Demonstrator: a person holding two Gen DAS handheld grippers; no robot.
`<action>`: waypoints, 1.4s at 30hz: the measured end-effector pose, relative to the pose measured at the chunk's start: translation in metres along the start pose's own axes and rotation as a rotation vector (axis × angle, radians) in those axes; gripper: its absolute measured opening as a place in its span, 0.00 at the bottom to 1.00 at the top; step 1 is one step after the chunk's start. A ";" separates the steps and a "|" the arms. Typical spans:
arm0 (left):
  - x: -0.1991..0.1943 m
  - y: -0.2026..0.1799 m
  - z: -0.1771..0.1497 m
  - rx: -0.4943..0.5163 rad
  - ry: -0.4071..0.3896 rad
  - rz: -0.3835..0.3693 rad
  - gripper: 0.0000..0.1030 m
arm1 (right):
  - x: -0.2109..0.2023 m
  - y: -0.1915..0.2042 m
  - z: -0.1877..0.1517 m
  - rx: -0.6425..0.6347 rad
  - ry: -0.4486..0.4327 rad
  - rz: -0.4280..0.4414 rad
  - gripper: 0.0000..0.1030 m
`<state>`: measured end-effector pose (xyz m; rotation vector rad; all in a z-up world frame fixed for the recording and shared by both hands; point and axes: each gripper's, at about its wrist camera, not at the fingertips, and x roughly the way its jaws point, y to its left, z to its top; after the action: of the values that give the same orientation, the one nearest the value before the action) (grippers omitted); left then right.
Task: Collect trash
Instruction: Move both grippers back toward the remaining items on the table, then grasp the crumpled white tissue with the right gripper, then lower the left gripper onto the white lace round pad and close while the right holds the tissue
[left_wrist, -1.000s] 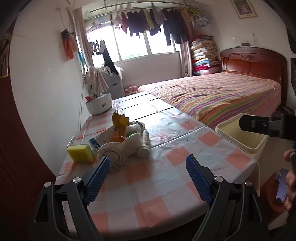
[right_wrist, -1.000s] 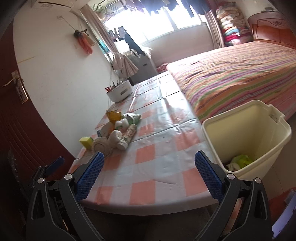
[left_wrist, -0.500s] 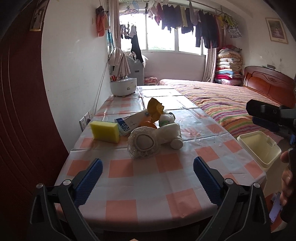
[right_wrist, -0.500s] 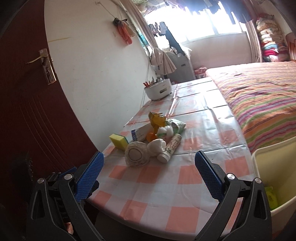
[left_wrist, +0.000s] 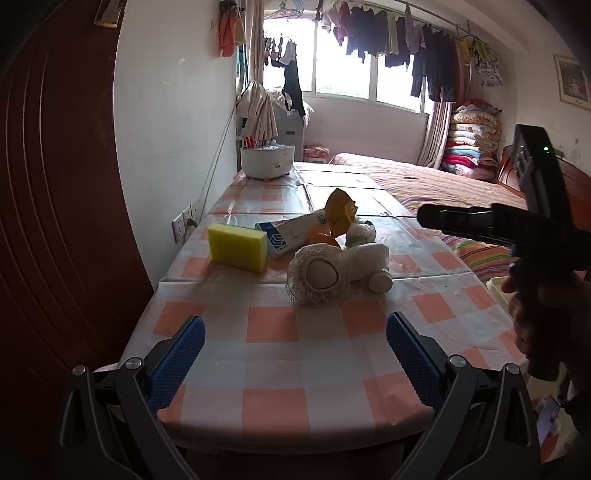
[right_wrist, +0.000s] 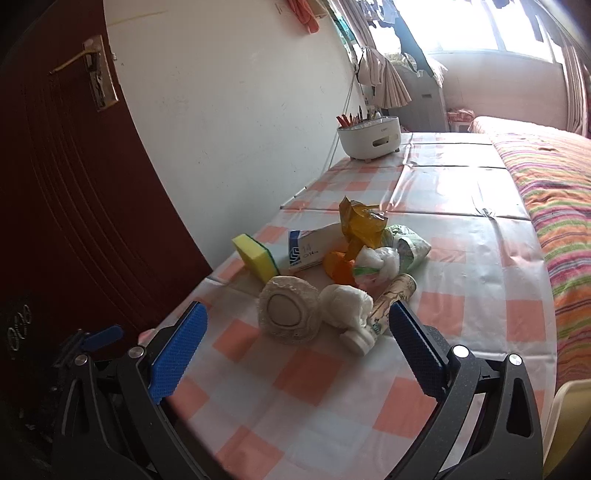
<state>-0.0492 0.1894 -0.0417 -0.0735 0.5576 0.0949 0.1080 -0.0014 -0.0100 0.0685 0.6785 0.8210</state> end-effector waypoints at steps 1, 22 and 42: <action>-0.001 0.002 0.000 -0.012 0.004 -0.006 0.93 | 0.010 -0.003 0.003 -0.013 0.029 0.014 0.95; 0.007 0.000 0.015 0.012 0.015 0.017 0.93 | 0.098 -0.041 -0.004 -0.106 0.307 0.049 0.14; 0.102 -0.004 0.055 0.029 0.155 -0.193 0.93 | -0.055 -0.005 -0.054 0.051 -0.054 0.036 0.13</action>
<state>0.0661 0.1979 -0.0490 -0.1064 0.7038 -0.1073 0.0535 -0.0538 -0.0253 0.1491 0.6487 0.8334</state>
